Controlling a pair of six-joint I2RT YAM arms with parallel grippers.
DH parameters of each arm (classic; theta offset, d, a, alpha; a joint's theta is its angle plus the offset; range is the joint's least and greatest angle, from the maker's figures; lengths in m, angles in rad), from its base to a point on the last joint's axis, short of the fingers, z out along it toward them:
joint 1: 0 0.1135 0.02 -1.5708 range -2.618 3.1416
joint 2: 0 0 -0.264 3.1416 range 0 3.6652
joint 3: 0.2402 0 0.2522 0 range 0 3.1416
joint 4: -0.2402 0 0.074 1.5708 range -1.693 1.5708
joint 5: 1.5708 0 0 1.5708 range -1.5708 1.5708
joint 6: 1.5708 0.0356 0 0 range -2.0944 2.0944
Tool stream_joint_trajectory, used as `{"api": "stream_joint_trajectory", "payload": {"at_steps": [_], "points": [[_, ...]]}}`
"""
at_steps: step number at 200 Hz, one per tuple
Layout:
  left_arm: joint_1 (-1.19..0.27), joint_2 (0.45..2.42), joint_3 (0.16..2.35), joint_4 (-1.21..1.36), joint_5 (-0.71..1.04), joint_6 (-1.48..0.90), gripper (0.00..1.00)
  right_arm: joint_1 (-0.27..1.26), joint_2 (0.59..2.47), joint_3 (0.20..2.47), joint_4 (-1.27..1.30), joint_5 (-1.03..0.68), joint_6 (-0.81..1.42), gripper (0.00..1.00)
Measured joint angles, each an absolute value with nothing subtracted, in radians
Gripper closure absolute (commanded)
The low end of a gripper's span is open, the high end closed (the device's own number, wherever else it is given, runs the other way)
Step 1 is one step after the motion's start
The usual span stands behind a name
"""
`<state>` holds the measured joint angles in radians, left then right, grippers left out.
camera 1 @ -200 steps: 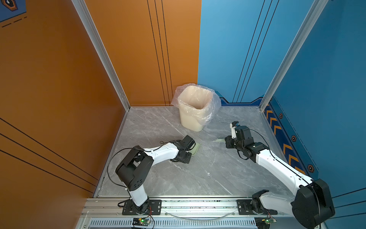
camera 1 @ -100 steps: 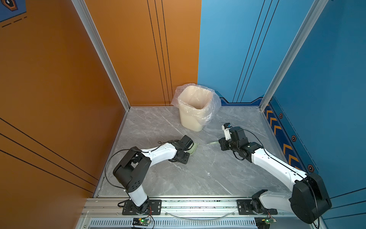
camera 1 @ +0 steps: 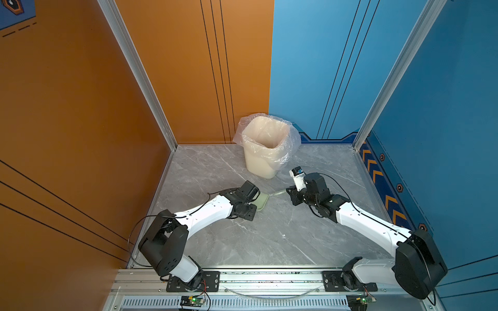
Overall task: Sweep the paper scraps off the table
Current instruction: 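Lay the green brush onto the dustpan with the right gripper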
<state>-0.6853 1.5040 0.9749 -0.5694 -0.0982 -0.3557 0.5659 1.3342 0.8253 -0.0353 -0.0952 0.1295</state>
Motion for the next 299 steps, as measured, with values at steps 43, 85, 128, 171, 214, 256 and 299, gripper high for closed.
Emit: {"api": "stream_joint_trajectory", "payload": {"at_steps": [43, 85, 128, 171, 214, 256, 299], "points": [[-0.657, 1.405, 0.929, -0.588, -0.105, -0.360, 0.34, 0.616, 1.368, 0.825, 0.053, -0.104, 0.113, 1.00], [-0.617, 1.357, 0.914, -0.595, -0.105, -0.368, 0.33, 0.669, 1.407, 0.825, 0.148, -0.102, 0.101, 1.00], [-0.595, 1.343, 0.893, -0.596, -0.105, -0.384, 0.29, 0.703, 1.502, 0.825, 0.231, -0.099, 0.101, 1.00], [-0.566, 1.312, 0.864, -0.596, -0.105, -0.394, 0.27, 0.744, 1.565, 0.825, 0.295, -0.093, 0.101, 0.99], [-0.545, 1.308, 0.851, -0.595, -0.105, -0.406, 0.26, 0.746, 1.594, 0.825, 0.333, -0.082, 0.101, 0.96], [-0.535, 1.307, 0.851, -0.596, -0.104, -0.409, 0.26, 0.748, 1.615, 0.825, 0.358, -0.076, 0.100, 0.95], [-0.535, 1.307, 0.851, -0.596, -0.104, -0.410, 0.25, 0.760, 1.648, 0.825, 0.361, -0.075, 0.098, 0.93]]}}
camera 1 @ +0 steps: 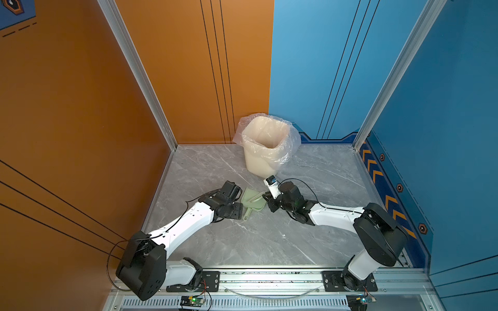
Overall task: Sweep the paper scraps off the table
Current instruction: 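Lay the green brush onto the dustpan with the right gripper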
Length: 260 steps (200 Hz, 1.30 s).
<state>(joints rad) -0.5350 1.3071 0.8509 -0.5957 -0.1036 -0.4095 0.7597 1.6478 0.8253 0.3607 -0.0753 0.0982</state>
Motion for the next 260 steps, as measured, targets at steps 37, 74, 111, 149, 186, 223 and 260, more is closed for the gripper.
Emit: {"api": "stream_joint_trajectory", "payload": {"at_steps": [37, 74, 111, 149, 186, 223, 260], "points": [[-0.535, 1.307, 0.851, -0.596, -0.104, -0.410, 0.25, 0.765, 1.661, 0.826, 0.362, -0.075, 0.085, 0.87], [-0.535, 1.307, 0.851, -0.596, -0.103, -0.411, 0.24, 0.770, 1.679, 0.828, 0.382, -0.075, 0.081, 0.79], [-0.535, 1.307, 0.851, -0.595, -0.101, -0.412, 0.24, 0.787, 1.683, 0.831, 0.382, -0.067, 0.070, 0.70], [-0.535, 1.307, 0.851, -0.595, -0.101, -0.412, 0.22, 0.793, 1.683, 0.834, 0.381, -0.052, 0.062, 0.65], [-0.535, 1.308, 0.851, -0.595, -0.101, -0.412, 0.21, 0.797, 1.683, 0.835, 0.374, -0.048, 0.059, 0.62], [-0.535, 1.309, 0.851, -0.595, -0.100, -0.412, 0.21, 0.800, 1.683, 0.835, 0.368, -0.048, 0.059, 0.59], [-0.535, 1.320, 0.851, -0.595, -0.100, -0.412, 0.21, 0.800, 1.683, 0.835, 0.342, -0.044, 0.059, 0.56]]}}
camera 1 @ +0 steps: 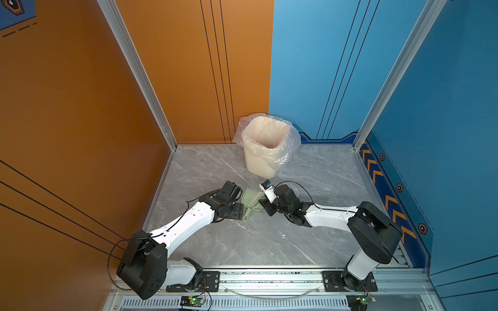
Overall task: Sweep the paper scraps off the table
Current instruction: 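Lay the green brush onto the dustpan with the right gripper, then open the right gripper and lift both grippers away from the dustpan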
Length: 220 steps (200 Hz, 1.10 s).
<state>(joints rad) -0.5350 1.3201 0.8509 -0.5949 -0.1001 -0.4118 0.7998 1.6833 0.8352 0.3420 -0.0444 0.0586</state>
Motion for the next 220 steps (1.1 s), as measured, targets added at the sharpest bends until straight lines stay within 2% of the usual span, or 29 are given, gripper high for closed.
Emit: {"api": "stream_joint_trajectory", "payload": {"at_steps": [143, 193, 197, 220], "points": [[-0.535, 1.324, 0.851, -0.595, -0.096, -0.412, 0.17, 0.800, 1.681, 0.835, 0.310, -0.006, 0.051, 0.52], [-0.531, 1.324, 0.851, -0.593, -0.098, -0.412, 0.15, 0.791, 1.607, 0.834, 0.271, 0.014, 0.043, 0.52], [-0.530, 1.324, 0.851, -0.593, -0.098, -0.412, 0.10, 0.788, 1.599, 0.834, 0.269, 0.015, 0.041, 0.52], [-0.526, 1.322, 0.851, -0.591, -0.105, -0.412, 0.04, 0.763, 1.533, 0.817, 0.266, 0.024, 0.040, 0.52]]}}
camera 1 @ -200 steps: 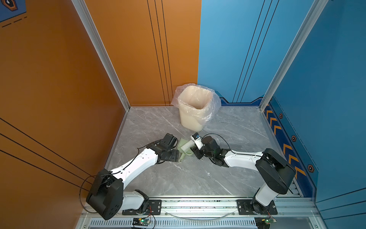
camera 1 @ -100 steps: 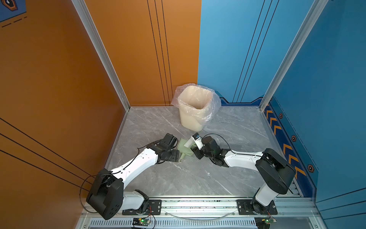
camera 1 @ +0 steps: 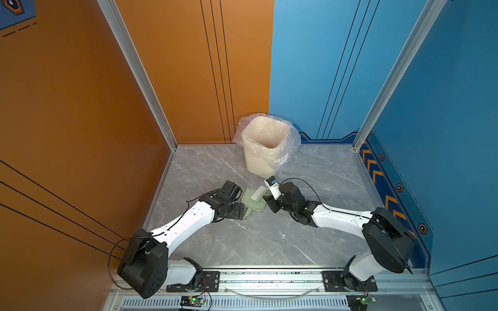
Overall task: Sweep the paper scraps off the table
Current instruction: 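Open the right gripper and lift both grippers away from the dustpan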
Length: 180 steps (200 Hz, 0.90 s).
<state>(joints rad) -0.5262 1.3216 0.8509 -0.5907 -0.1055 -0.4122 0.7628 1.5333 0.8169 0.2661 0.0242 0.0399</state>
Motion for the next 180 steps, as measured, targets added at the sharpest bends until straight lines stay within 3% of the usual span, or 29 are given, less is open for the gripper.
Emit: {"api": "stream_joint_trajectory", "payload": {"at_steps": [14, 180], "points": [[-0.524, 1.311, 0.847, -0.587, -0.111, -0.415, 0.00, 0.739, 1.489, 0.799, 0.260, 0.024, 0.039, 0.51], [-0.499, 1.086, 0.772, -0.388, -0.289, -0.251, 0.02, 0.341, 0.941, 0.604, -0.006, -0.046, -0.011, 0.51]]}}
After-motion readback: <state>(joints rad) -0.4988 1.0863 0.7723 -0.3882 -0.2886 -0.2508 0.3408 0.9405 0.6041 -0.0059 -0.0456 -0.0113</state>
